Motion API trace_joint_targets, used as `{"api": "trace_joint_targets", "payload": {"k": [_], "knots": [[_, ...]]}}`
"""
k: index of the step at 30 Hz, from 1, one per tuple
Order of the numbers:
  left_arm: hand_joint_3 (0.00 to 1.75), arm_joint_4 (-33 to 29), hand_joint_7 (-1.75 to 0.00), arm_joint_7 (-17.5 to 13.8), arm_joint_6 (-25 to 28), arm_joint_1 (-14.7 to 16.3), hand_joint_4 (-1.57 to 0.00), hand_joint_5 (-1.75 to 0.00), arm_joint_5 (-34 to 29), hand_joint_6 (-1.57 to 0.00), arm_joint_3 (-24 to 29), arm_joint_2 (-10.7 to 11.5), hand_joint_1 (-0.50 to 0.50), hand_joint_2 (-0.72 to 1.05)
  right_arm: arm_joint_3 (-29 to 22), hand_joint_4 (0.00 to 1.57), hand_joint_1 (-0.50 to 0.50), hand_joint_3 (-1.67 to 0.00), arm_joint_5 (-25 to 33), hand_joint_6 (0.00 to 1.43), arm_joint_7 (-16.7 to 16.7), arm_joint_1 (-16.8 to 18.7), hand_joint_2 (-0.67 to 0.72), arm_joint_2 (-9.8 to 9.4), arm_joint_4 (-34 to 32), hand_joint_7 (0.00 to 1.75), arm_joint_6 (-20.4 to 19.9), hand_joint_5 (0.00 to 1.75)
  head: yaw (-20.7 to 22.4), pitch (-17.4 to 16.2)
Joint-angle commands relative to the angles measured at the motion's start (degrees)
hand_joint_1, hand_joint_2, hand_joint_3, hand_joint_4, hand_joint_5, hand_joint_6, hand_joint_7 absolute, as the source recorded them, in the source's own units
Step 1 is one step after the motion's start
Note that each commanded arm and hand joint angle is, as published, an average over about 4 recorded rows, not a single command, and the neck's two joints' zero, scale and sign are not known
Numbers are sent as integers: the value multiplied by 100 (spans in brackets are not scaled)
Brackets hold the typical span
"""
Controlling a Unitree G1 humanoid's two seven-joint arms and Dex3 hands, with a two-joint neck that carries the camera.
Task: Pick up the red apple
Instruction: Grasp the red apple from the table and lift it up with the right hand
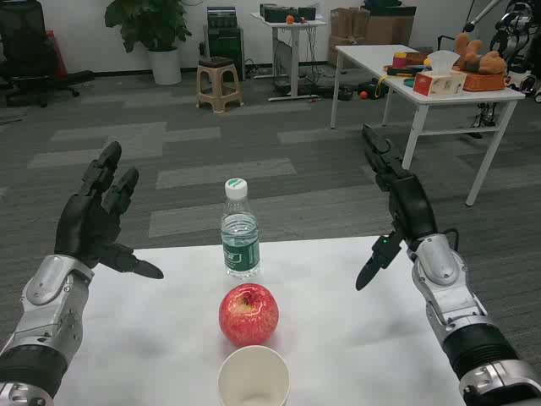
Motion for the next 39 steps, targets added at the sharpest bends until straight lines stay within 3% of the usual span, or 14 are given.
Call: {"api": "trace_joint_targets", "payload": {"k": [1,5,17,21,28,32,39], "knots": [[0,372,-14,-187,63,-387,0,-10,125,0,-224,-192,-48,-37,413,0,-46,0,373,0,-239,-537,66,-44,214,0,-110,0,258,36],[0,372,-14,-187,57,-392,0,-10,118,0,-230,-199,-48,-39,417,0,-46,0,373,0,-239,-537,66,-44,214,5,-114,0,162,44],[0,374,-14,-187,22,-374,0,-10,35,0,-342,-203,-48,-37,454,0,-46,0,355,0,-237,-500,66,-38,183,0,-123,0,182,16],[0,363,-14,-187,15,-337,0,-10,28,0,-369,-210,-48,-39,512,0,-46,0,252,0,-197,-485,60,-88,168,0,-123,0,141,-57],[0,368,-14,-187,22,-312,0,-10,24,0,-421,-201,-48,-39,1138,0,-46,0,52,0,-63,-555,57,-444,253,0,-96,0,26,-158],[0,473,-14,-187,22,-317,0,-13,2,0,-435,-179,-48,-39,1753,0,-47,0,-620,0,121,-718,53,-699,420,0,-154,0,-24,-177],[0,757,-14,-187,7,-323,0,-10,-64,0,-410,-148,-49,-37,2990,0,-46,0,-800,0,62,-1168,53,-1156,1102,0,-762,0,3,-122]]}}
